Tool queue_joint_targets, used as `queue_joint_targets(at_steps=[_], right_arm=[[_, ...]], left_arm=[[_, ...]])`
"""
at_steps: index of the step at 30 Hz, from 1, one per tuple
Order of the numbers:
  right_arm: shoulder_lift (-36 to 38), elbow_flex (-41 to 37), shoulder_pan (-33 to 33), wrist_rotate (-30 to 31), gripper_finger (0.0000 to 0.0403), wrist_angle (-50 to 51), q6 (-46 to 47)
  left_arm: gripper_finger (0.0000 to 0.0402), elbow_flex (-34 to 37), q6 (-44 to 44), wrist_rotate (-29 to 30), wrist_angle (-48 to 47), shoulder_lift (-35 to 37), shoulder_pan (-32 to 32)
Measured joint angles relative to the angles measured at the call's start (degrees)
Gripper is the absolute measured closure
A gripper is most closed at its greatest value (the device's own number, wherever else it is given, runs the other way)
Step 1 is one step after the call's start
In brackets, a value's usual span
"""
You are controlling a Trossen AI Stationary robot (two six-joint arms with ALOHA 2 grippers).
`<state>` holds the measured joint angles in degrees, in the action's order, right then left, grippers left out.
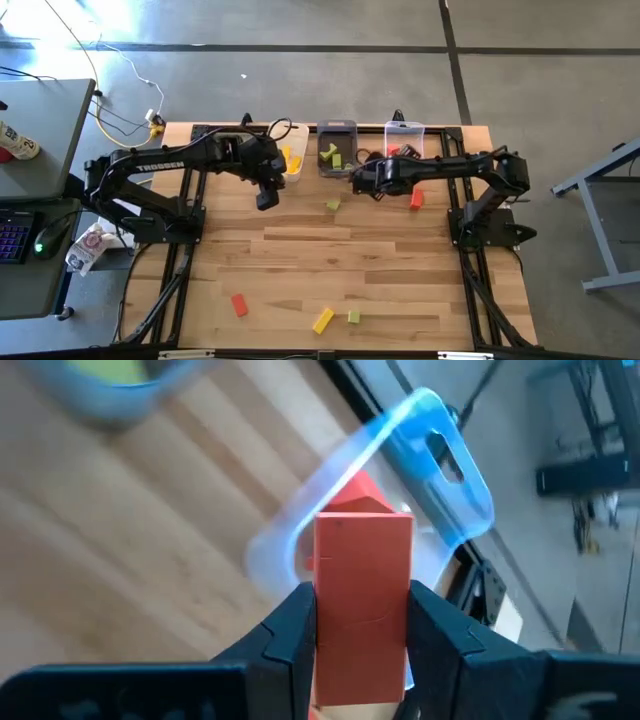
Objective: Sort & place blocks by color
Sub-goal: Put the orange block into the transparent bin
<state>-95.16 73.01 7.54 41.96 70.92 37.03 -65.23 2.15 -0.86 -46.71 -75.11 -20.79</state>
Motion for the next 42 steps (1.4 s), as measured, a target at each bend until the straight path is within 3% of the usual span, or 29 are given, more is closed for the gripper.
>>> queue_joint_targets(at_steps=[7,23,35,42], right_arm=[[0.0,0.0,6.41,-0.89,0.0304,0.06,0.53],[-0.11,0.0,21.48,-12.87,0.0304,-1.44,-2.94],[-0.11,0.0,26.42,-21.71,0.0304,-5.25,-5.13],[-0.13,0.0,27.27,-23.76,0.0288,-5.42,-6.38]], left_arm=[[0.0265,0.0,0.85,0.0,2.3,0.0,1.61],[0.0265,0.02,3.91,-0.22,8.59,-1.8,5.35],[0.0265,0.04,5.8,-0.04,11.86,-8.94,7.58],[0.0265,0.03,6.03,0.0,14.71,-12.64,9.2]])
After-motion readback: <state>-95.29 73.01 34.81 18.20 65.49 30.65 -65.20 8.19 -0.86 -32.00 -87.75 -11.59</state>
